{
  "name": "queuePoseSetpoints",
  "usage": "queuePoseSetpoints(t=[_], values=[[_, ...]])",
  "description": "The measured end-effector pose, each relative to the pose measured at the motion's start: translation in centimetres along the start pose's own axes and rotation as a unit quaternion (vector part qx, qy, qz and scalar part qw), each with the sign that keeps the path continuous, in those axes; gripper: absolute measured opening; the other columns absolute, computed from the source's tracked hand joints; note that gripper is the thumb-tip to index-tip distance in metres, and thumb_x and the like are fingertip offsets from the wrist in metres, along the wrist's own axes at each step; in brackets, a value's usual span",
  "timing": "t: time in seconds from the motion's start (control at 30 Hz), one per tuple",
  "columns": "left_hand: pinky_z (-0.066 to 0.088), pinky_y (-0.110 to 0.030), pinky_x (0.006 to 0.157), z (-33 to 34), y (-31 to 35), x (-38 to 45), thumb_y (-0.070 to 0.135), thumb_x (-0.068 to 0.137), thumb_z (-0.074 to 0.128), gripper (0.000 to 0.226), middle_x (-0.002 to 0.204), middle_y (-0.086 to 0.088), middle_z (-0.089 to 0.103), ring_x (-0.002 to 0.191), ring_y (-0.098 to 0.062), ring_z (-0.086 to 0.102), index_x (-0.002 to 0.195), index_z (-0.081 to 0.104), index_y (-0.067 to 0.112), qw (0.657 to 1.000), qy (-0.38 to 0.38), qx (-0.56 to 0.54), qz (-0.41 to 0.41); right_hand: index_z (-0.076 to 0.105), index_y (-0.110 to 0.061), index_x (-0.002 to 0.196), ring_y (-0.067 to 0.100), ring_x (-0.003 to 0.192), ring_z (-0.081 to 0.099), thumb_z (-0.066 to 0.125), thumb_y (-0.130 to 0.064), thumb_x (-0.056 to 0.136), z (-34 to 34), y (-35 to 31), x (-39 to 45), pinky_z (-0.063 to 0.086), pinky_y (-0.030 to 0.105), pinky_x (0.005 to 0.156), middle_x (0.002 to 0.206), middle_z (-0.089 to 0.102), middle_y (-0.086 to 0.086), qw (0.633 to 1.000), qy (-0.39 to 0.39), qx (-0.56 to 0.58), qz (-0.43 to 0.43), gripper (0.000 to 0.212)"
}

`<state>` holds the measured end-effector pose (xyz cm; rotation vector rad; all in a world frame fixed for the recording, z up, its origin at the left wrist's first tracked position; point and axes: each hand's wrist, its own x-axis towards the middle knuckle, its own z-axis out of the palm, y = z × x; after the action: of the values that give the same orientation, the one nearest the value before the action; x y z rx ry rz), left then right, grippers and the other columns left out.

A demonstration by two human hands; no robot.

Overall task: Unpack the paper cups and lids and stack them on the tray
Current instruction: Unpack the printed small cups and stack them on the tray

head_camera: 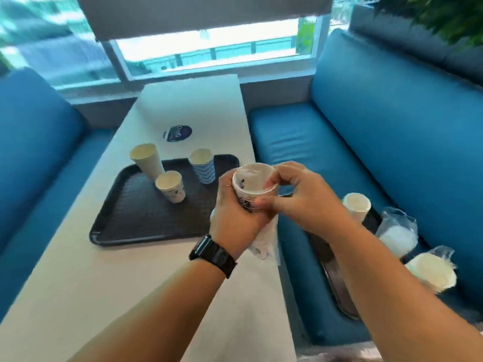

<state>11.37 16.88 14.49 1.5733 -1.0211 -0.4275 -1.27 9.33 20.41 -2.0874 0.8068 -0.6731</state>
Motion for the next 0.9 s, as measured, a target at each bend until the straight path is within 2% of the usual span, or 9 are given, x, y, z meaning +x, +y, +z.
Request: queuePoseSetpoints(t=[0.07,0.2,0.27,0.33,0.37,0.43,0.57,0.73,0.9], values=[[0.052,-0.018,0.088,-4.8,-0.8,-0.7,0.032,0.059,0.091,0.077,0.11,0.018,0.058,0.096,0.01,0.061,0.114,0.037,0.043,1.0,0.01,0.015,-0.011,0.061,-0.032,0.077,0.003,0.089,0.057,0.078,-0.056,0.058,3.8,-2.7,0.6,0.042,0.016,0.077,0.091,0.061,-0.012,1.0,-0.011,0.009,-0.019,0.035],[0.054,-0.026,0.088,-13.7,-3.2,-2.8,0.054,0.06,0.077,0.083,0.122,0.012,0.057,0.105,0.001,0.061,0.13,0.033,0.041,0.998,0.035,0.026,-0.042,0.061,-0.035,0.101,0.003,0.082,0.058,0.074,-0.053,0.074,11.7,-7.3,0.7,0.046,0.023,0.071,0.091,0.062,-0.014,0.997,-0.058,0.041,-0.003,0.034],[0.052,-0.018,0.087,-17.8,-4.6,-4.1,0.043,0.067,0.08,0.084,0.124,0.011,0.056,0.105,0.005,0.06,0.136,0.033,0.034,0.998,0.038,0.023,-0.04,0.058,-0.039,0.112,0.005,0.09,0.06,0.068,-0.052,0.082,15.7,-9.4,0.7,0.051,0.026,0.078,0.103,0.065,-0.01,0.997,-0.072,0.033,-0.01,0.035],[0.05,-0.012,0.086,-21.2,-6.1,-5.3,0.026,0.072,0.085,0.088,0.123,0.013,0.054,0.103,0.011,0.059,0.142,0.032,0.027,0.998,0.027,0.024,-0.043,0.058,-0.04,0.116,0.001,0.093,0.059,0.065,-0.045,0.087,18.9,-11.2,0.6,0.049,0.023,0.079,0.108,0.064,-0.012,0.996,-0.078,0.027,-0.014,0.031],[0.05,-0.012,0.086,-22.6,-6.7,-5.9,0.025,0.071,0.086,0.09,0.123,0.012,0.054,0.102,0.012,0.059,0.143,0.032,0.026,0.998,0.021,0.027,-0.046,0.06,-0.04,0.115,0.0,0.094,0.059,0.066,-0.04,0.087,20.5,-12.0,0.5,0.048,0.022,0.08,0.109,0.064,-0.013,0.996,-0.084,0.021,-0.014,0.028],[0.053,-0.02,0.089,-24.9,-7.8,-6.9,0.038,0.062,0.086,0.092,0.125,0.005,0.056,0.105,0.005,0.061,0.139,0.036,0.027,0.998,0.023,0.034,-0.042,0.064,-0.038,0.11,0.004,0.097,0.057,0.066,-0.031,0.087,23.0,-13.4,0.1,0.05,0.025,0.081,0.11,0.061,-0.012,0.994,-0.107,-0.005,-0.006,0.024],[0.055,-0.028,0.088,-27.3,-9.1,-7.9,0.049,0.056,0.08,0.074,0.119,0.006,0.059,0.103,-0.004,0.064,0.119,0.041,0.043,0.998,0.024,0.041,-0.051,0.069,-0.028,0.097,0.012,0.095,0.057,0.068,-0.026,0.086,26.0,-15.2,-0.2,0.053,0.03,0.071,0.106,0.056,-0.007,0.991,-0.124,-0.045,0.021,0.011],[0.051,-0.015,0.082,-28.2,-9.7,-7.8,0.025,0.066,0.09,0.075,0.115,0.009,0.057,0.098,0.004,0.061,0.122,0.04,0.031,0.997,-0.005,0.053,-0.06,0.071,-0.023,0.089,0.015,0.098,0.057,0.069,-0.022,0.088,26.7,-16.4,0.5,0.049,0.031,0.085,0.107,0.061,-0.003,0.994,-0.082,-0.068,-0.003,0.002],[0.046,-0.006,0.084,-27.9,-9.8,-7.6,0.019,0.068,0.09,0.076,0.117,0.007,0.055,0.095,0.019,0.054,0.122,0.037,0.03,0.995,0.006,0.058,-0.078,0.067,-0.028,0.082,0.003,0.075,0.059,0.066,-0.018,0.09,23.2,-19.6,3.1,0.046,0.025,0.076,0.08,0.068,-0.012,0.997,-0.028,-0.033,-0.062,0.013]])
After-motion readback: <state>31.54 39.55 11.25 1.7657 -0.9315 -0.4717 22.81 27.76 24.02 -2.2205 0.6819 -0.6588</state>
